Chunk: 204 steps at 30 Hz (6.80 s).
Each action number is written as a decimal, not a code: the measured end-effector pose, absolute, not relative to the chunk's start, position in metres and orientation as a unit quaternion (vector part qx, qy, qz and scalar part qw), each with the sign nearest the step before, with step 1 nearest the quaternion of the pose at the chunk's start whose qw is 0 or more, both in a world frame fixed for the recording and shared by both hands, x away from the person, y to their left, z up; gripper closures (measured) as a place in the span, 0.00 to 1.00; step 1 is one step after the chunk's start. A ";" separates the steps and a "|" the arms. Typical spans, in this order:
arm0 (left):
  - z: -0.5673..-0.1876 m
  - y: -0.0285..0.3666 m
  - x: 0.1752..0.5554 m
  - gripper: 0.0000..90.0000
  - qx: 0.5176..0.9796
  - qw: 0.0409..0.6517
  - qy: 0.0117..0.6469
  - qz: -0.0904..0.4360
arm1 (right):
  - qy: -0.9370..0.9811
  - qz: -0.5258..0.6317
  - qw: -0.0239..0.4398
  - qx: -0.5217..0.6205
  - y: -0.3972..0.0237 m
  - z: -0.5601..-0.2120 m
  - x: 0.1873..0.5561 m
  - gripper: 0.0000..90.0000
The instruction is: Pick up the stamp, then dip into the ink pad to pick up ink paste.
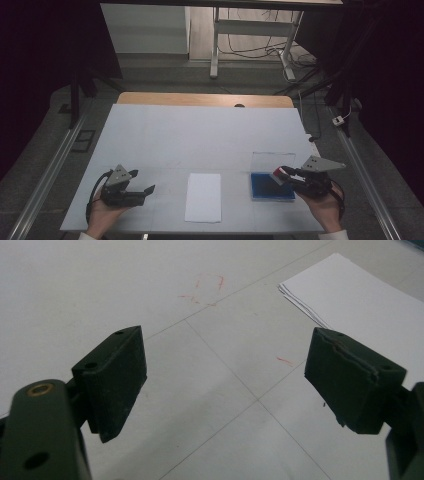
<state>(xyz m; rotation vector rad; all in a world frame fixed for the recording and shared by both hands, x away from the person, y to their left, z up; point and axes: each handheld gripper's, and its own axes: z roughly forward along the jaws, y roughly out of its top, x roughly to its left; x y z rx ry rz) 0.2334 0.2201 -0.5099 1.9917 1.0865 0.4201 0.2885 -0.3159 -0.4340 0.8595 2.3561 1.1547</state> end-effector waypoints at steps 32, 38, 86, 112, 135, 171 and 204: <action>-0.510 0.220 0.233 0.19 0.790 0.403 0.431 0.167 | 0.871 0.347 0.161 0.310 -0.294 -0.455 0.302 0.78; -0.511 0.220 0.233 0.19 0.790 0.402 0.431 0.167 | 0.872 0.342 0.159 0.311 -0.294 -0.461 0.304 0.78; -0.512 0.220 0.233 0.19 0.795 0.395 0.429 0.166 | 0.880 0.319 0.158 0.314 -0.291 -0.470 0.308 0.78; -0.513 0.219 0.232 0.19 0.797 0.389 0.431 0.168 | 0.890 0.282 0.152 0.325 -0.283 -0.472 0.311 0.79; -0.513 0.218 0.231 0.19 0.796 0.389 0.432 0.168 | 0.890 0.283 0.148 0.326 -0.284 -0.473 0.312 0.79; -0.514 0.221 0.232 0.19 0.796 0.388 0.433 0.170 | 0.868 0.339 0.167 0.322 -0.300 -0.439 0.300 0.78; -0.515 0.221 0.233 0.19 0.799 0.384 0.432 0.168 | 0.884 0.283 0.166 0.334 -0.299 -0.464 0.311 0.78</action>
